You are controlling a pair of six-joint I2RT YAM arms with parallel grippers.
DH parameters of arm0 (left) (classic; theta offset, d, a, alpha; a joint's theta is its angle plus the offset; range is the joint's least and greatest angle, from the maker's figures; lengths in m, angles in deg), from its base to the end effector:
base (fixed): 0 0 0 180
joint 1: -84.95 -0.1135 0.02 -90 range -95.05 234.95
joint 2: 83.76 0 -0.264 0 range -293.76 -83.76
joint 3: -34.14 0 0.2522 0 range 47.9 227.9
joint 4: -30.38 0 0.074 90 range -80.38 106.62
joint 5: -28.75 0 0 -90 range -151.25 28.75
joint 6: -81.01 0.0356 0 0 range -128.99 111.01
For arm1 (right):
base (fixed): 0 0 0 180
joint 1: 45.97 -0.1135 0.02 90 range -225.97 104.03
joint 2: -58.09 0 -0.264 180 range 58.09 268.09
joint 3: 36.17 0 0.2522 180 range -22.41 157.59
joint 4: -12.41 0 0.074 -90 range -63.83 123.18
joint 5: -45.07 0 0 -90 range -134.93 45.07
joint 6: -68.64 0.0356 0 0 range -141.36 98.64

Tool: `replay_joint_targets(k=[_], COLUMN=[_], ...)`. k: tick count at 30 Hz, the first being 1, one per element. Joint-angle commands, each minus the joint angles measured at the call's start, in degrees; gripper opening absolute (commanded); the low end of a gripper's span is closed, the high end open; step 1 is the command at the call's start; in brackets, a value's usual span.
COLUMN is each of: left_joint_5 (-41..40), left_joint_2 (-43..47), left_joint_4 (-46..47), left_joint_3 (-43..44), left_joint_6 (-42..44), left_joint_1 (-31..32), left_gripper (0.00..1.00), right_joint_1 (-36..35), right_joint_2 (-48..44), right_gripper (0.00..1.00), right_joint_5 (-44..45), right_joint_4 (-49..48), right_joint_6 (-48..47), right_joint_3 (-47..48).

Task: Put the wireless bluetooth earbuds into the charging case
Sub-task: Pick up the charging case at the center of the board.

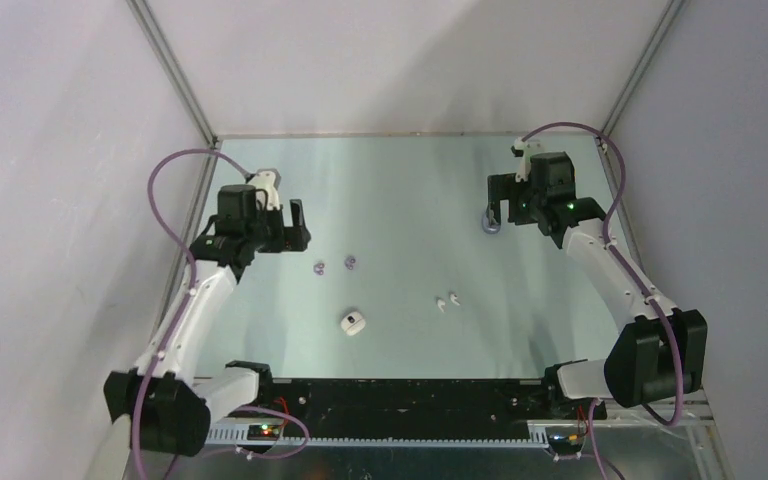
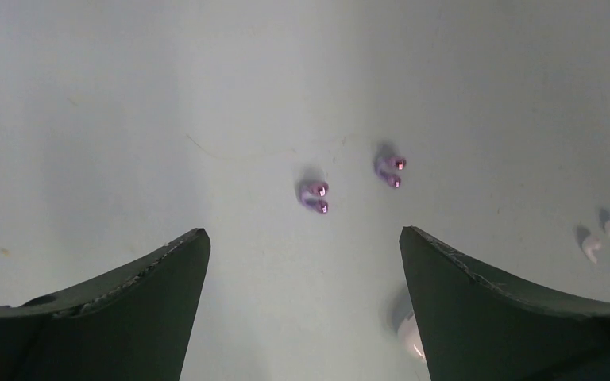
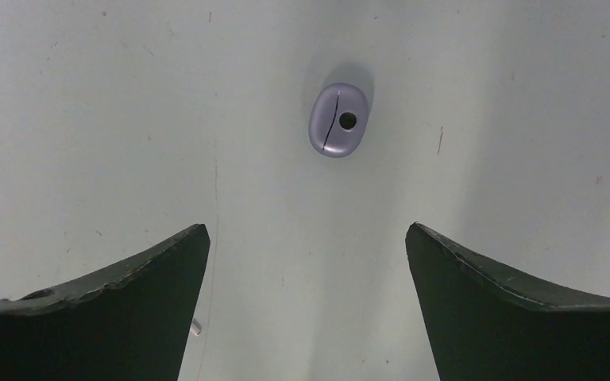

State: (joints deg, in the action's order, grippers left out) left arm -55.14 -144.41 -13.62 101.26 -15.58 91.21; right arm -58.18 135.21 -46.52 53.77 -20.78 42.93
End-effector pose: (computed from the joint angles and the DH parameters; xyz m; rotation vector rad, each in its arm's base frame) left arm 0.2262 -0.0286 0.3054 0.0523 2.2317 -0.2414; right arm 0.2910 0.0640 0.3100 -0.2440 2.2490 0.1503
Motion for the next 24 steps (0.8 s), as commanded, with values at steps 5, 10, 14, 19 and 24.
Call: replay_joint_targets(k=[5,10,14,19,24], left_joint_5=[6.6,6.8,7.7,6.4,4.8], left_joint_2=[-9.6,-10.2,-12.7,-15.9,-16.6], left_joint_4=[-9.8,-11.0,-15.3,-20.4,-21.7], left_joint_3=[1.1,0.1,1.4,3.8,2.5], left_joint_6=[-0.8,2.8,11.9,24.5,35.3], left_joint_1=[0.6,2.2,6.7,10.4,13.3], left_gripper=[0.95,0.95,0.95,0.89,0.79], right_joint_1=[-0.3,-0.3,-0.5,-0.5,-0.5], right_joint_2=[-1.6,-2.5,-2.9,-3.2,-3.4], right_gripper=[0.99,0.99,0.97,0.96,0.96], right_joint_5=[-1.2,-12.0,-17.7,-18.8,-18.2], right_joint_4=[0.0,3.3,4.5,4.4,4.3], right_joint_6=[-1.2,-8.7,-10.2,-10.3,-10.5], right_joint_3=[-0.3,-0.3,-0.3,-0.3,-0.4])
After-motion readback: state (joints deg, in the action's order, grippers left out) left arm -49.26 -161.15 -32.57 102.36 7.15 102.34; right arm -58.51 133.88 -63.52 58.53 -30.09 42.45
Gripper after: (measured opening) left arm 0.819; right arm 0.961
